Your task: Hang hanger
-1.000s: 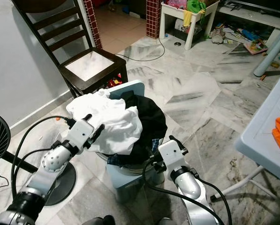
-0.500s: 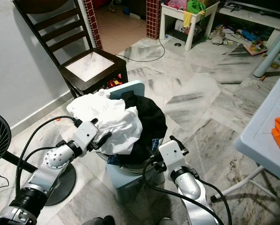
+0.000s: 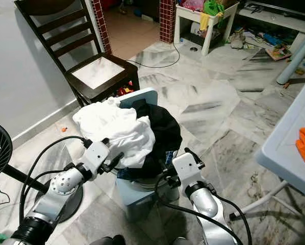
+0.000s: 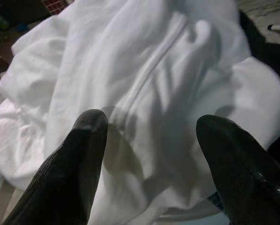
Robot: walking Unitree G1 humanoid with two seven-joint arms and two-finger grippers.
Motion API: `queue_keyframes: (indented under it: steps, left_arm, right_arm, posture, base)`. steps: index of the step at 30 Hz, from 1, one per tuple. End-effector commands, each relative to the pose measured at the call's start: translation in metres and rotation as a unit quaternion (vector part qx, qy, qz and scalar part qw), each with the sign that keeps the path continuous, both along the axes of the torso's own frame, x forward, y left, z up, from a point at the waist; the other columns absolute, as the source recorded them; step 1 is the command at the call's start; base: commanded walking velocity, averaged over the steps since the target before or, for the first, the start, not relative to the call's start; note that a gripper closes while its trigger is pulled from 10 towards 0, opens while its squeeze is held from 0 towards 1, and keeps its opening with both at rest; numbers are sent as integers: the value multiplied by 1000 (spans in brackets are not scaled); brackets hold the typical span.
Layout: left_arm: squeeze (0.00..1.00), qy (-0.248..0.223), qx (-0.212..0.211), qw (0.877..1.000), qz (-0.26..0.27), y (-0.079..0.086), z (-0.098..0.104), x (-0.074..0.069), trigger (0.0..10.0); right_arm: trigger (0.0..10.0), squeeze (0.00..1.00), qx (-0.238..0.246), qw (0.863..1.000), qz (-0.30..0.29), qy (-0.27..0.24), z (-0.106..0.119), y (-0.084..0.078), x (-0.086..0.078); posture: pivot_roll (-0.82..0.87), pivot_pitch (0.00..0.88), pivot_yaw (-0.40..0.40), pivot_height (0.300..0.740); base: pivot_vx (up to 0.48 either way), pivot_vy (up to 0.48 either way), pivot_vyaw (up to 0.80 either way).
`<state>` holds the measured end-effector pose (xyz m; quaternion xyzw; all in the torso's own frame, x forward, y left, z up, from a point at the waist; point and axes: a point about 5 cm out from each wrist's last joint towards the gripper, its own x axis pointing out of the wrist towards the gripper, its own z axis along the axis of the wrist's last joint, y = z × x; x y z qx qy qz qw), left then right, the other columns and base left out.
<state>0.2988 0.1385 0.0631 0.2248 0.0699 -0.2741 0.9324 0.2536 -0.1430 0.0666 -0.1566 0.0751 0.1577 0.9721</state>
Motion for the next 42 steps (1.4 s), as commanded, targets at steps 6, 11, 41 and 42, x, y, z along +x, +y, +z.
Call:
queue_keyframes:
  steps: [6, 11, 41, 42]
  left_arm:
    - [0, 3, 20, 1000, 20, 17, 3, 11, 10000]
    - [0, -7, 16, 1000, 18, 17, 11, 16, 10000]
    - [0, 60, 7, 998, -34, 10, -1, 25, 0]
    - [0, 60, 7, 998, -33, 10, -1, 25, 0]
  right_arm:
    - [10000, 0, 3, 1000, 1, 3, -2, 2, -2]
    - [10000, 0, 3, 1000, -1, 3, -3, 1, -3]
    - [10000, 0, 1, 1000, -10, 0, -2, -1, -2]
    - [10000, 0, 1, 1000, -10, 0, -2, -1, -2]
  posture:
    - [-105, 136, 83, 740]
    - [-103, 134, 86, 740]
    - [-121, 128, 101, 740]
    - [-121, 128, 101, 740]
  base:
    - [0, 0, 0]
    - [0, 0, 0]
    - [0, 0, 0]
    - [0, 0, 0]
